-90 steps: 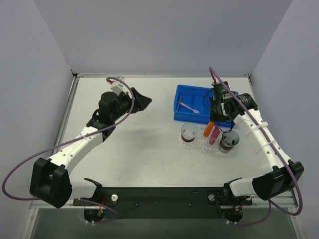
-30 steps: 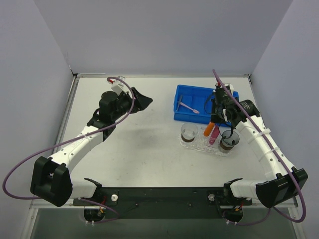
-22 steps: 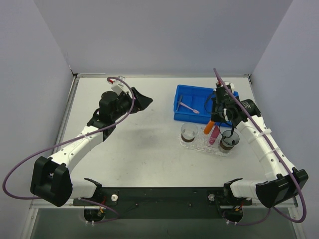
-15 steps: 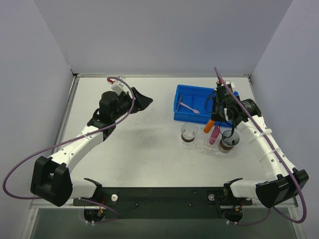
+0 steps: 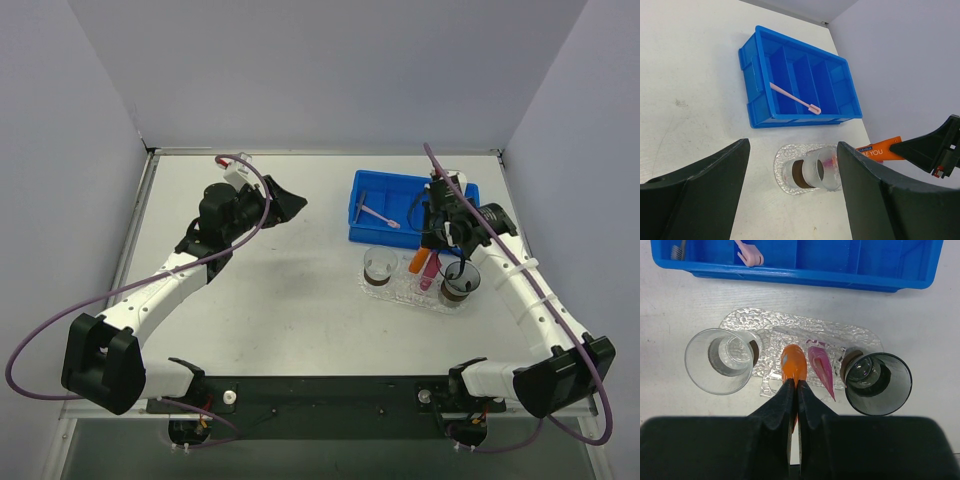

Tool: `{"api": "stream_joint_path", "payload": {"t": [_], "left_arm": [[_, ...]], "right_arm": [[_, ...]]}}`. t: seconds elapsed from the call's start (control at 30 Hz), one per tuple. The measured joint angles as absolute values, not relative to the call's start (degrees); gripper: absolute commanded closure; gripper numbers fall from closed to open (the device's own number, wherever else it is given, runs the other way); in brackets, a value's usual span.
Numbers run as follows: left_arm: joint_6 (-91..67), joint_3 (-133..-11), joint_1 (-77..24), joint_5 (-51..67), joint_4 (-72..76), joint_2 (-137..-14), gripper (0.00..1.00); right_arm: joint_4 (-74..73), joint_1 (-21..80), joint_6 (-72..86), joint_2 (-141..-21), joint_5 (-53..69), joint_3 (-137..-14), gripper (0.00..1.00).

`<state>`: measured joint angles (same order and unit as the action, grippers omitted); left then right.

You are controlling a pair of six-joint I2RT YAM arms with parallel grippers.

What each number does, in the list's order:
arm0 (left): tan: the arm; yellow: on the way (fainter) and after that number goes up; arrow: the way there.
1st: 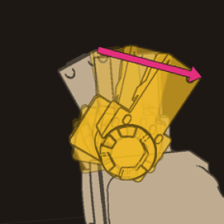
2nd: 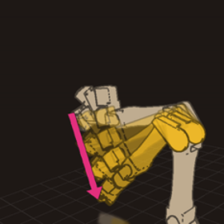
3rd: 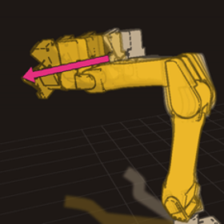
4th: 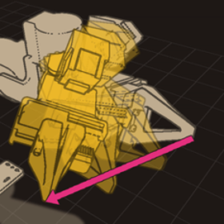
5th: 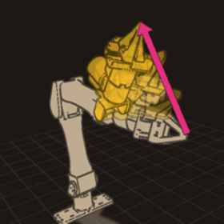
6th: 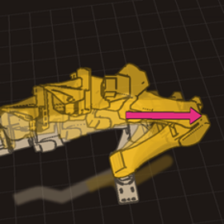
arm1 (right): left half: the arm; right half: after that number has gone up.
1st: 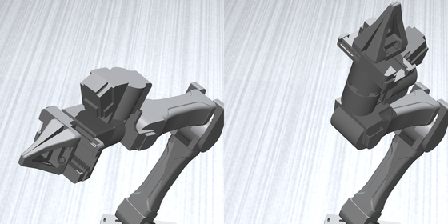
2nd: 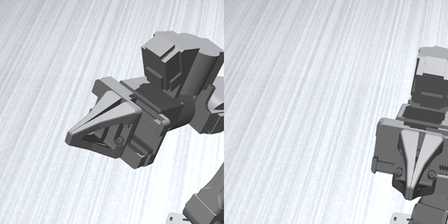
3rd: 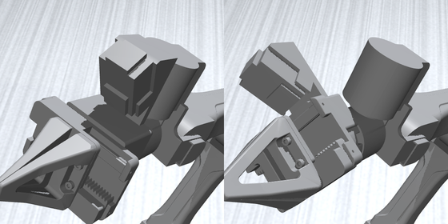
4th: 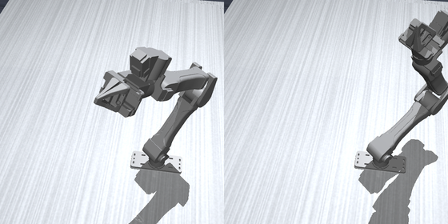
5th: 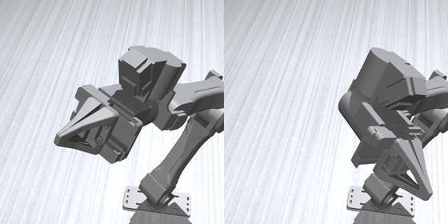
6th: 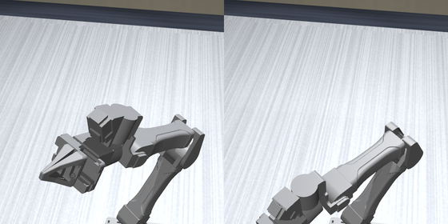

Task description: Prepare toiletry sets of a toothbrush and toothpaste on the tray

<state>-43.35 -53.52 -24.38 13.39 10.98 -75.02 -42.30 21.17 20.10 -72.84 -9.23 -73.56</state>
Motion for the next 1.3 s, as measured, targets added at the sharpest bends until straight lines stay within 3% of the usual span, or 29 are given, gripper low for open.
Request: {"api": "stream_joint_path", "payload": {"t": [1.3], "left_arm": [[-44.42,-53.52,-24.38,13.56,11.00,-75.02,0.20]], "right_arm": [[-25.96,22.15,16.58,-71.42,-7.86,-57.74,1.00]]}}
